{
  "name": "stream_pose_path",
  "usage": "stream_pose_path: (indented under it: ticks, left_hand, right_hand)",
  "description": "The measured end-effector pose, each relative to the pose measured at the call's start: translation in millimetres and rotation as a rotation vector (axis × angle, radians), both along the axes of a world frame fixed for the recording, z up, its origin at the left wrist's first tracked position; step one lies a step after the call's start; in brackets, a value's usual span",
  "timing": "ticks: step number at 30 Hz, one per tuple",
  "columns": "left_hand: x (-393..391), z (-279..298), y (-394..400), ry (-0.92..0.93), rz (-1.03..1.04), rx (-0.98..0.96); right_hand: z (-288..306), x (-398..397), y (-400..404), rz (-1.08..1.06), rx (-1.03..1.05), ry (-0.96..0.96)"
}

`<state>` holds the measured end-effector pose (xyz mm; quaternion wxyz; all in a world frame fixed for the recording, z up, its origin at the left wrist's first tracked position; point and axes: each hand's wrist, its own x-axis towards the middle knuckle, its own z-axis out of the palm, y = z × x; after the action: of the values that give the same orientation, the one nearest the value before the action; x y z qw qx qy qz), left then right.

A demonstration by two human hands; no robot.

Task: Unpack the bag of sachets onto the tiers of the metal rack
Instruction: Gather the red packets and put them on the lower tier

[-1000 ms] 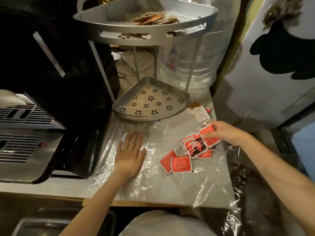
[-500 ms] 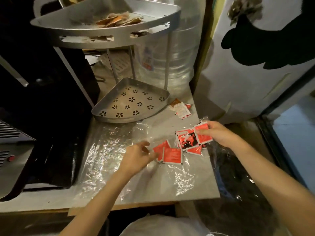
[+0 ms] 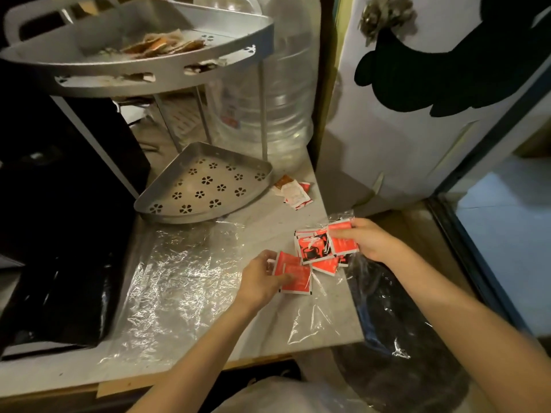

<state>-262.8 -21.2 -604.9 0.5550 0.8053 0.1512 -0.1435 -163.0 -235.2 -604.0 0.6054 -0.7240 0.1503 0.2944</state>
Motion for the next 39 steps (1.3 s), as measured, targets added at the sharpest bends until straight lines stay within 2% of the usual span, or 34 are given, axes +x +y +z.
stream_pose_path:
  ticks: [6,11,18,25,29,32,36,39]
  left_hand:
    - [20.1,5.5,7.5,0.127,0.178,-0.212]
    - [41.5,25.0,46.8,0.122,0.114,-0.320]
    - [55.0,38.8,92.0,0.153,0.151,-0.430]
    - [60.0,51.9,120.0,0.179,0.138,-0.521]
    - [64.1,66.3,137.4,0.094,0.104,-0.573]
    - [61.4,81.2,145.0,-0.002,0.129,-0.472]
    - [59.6,110.6,150.1,-0.282,0.230,-0.223]
    - [54.5,139.7,151.6,-0.550,0.249,-0.149]
  right_hand:
    - [8.5,7.2,4.6,-0.052,0.056,0.045]
    - [27.5,17.2,21.8,0.056,0.213,0.172]
    - [36.5,19.0,57.2,0.191,0.215,0.193]
    - [55.0,29.2,94.9,0.197,0.315,0.036]
    - [75.1,36.5,117.2,0.242,0.300,-0.063]
    - [92.5,35.4,131.1,0.313,0.216,-0.198]
    - [122.4,35.6,145.4,0.380,0.130,-0.462]
    - [147.5,33.7,153.8,0.399,0.211,-0.643]
